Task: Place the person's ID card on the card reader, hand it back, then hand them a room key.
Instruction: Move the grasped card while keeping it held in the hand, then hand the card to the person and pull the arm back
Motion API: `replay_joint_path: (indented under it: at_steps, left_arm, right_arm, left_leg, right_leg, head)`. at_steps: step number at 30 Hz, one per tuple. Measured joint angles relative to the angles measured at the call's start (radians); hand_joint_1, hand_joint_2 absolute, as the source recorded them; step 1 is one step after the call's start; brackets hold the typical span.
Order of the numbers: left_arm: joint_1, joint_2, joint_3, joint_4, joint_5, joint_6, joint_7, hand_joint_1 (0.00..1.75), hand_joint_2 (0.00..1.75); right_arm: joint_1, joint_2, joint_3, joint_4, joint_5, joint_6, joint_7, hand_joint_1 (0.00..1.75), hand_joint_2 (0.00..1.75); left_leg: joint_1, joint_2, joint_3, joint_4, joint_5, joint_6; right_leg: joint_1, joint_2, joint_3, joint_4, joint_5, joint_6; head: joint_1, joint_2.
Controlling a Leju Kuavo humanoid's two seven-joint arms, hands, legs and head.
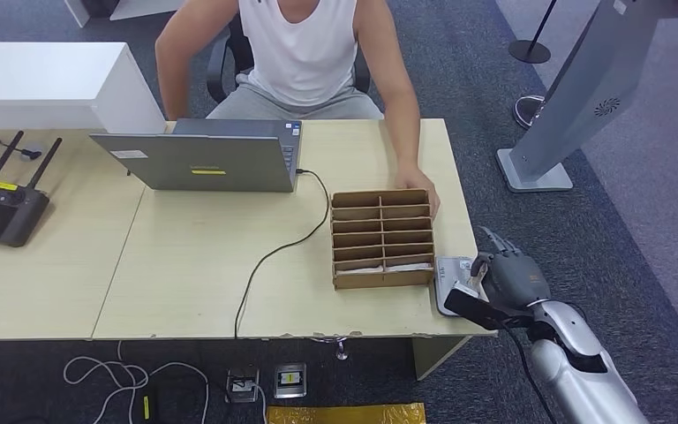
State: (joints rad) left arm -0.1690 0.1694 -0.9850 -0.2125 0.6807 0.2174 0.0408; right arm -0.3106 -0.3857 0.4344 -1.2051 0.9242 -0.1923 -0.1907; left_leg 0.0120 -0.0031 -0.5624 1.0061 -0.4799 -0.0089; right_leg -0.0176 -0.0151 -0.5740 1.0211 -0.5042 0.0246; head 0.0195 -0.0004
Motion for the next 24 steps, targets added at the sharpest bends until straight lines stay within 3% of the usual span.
replay_joint_path:
  at_steps: [11,24]
  left_arm:
    - [0.000,0.000,0.000,0.000,0.000,-0.008,0.000,0.00,0.00]
    - [0.000,0.000,-0.001,0.000,-0.014,-0.003,-0.019,0.00,0.00]
  right_arm:
    - [-0.008,0.005,0.001,0.008,0.000,-0.009,0.000,1.75,1.75]
    - [-0.121,-0.020,-0.027,0.010,0.034,0.027,-0.015,1.75,1.75]
  left_leg:
    - [0.000,0.000,0.001,0.000,0.000,0.000]
    - [0.000,0.000,0.000,0.000,0.000,0.000]
  right_leg:
    - [0.000,0.000,0.002,0.000,0.000,0.000]
    - [0.000,0.000,0.000,0.000,0.000,0.000]
  head:
    - [0.000,0.000]
    - [0.000,0.000]
